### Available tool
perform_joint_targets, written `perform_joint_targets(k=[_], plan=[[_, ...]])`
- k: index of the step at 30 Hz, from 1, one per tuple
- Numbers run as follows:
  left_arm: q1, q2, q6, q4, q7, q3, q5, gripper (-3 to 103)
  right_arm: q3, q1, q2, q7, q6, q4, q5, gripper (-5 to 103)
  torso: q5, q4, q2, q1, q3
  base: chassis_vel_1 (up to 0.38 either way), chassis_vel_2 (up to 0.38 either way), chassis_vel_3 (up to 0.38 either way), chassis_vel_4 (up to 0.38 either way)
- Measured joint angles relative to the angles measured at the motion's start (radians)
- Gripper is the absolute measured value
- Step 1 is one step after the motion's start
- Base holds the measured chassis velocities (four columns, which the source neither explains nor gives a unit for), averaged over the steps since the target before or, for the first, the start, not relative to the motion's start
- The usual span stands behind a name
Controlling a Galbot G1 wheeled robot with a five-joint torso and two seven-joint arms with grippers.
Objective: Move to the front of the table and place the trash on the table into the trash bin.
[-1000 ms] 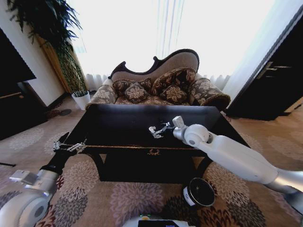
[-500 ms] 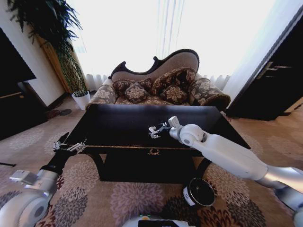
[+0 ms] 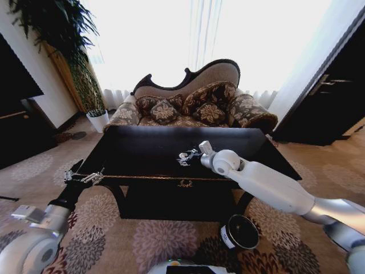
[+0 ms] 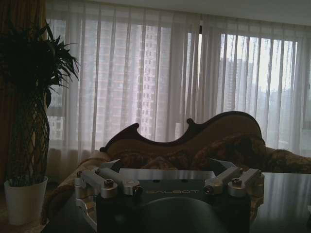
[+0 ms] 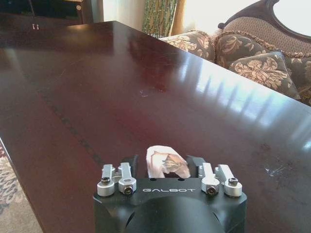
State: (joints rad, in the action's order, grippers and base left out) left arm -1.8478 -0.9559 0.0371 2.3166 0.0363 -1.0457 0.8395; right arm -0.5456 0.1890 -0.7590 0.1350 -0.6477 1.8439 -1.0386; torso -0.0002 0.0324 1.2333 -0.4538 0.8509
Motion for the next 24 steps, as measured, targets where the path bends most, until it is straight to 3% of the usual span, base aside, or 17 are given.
perform_joint_targets(k=[1,3,6,9,11,13,15,24], plan=[[0.000,0.000,0.000,0.000,0.000,0.000,0.000,100,0.001,0.001,0.001,0.000,0.000,0.002,-0.001,50,0.0000,0.0001,0.000,0.000,0.000,0.000,0.000,0.000,0.000],[0.000,0.000,0.000,0.000,0.000,0.000,0.000,100,0.001,0.001,0.001,0.000,0.000,0.003,-0.001,50,0.0000,0.0000,0.000,0.000,0.000,0.000,0.000,0.000,0.000],[0.000,0.000,0.000,0.000,0.000,0.000,0.000,100,0.005,0.003,0.003,0.000,0.000,0.006,-0.002,34,0.0000,0.0000,0.000,0.000,0.000,0.000,0.000,0.000,0.000],[0.000,0.000,0.000,0.000,0.000,0.000,0.000,100,0.008,0.006,0.007,-0.001,0.001,0.011,-0.003,28,0.0000,0.0001,0.000,0.000,0.000,0.000,0.000,0.000,0.000],[0.000,0.000,0.000,0.000,0.000,0.000,0.000,100,0.012,0.009,0.011,-0.001,0.001,0.017,-0.003,13,0.0000,0.0000,0.000,0.000,0.000,0.000,0.000,0.000,0.000],[0.000,0.000,0.000,0.000,0.000,0.000,0.000,100,0.014,0.011,0.012,-0.001,0.001,0.019,-0.004,13,0.0000,0.0000,0.000,0.000,0.000,0.000,0.000,0.000,0.000],[0.000,0.000,0.000,0.000,0.000,0.000,0.000,100,0.022,0.016,0.020,-0.001,0.001,0.025,-0.006,3,0.0001,0.0000,0.000,0.000,0.000,0.000,0.000,0.000,0.000],[0.000,0.000,0.000,0.000,0.000,0.000,0.000,100,0.086,0.058,0.064,0.000,0.001,0.053,-0.017,0,0.0000,0.0000,0.000,0.000,0.000,0.000,0.000,0.000,0.000]])
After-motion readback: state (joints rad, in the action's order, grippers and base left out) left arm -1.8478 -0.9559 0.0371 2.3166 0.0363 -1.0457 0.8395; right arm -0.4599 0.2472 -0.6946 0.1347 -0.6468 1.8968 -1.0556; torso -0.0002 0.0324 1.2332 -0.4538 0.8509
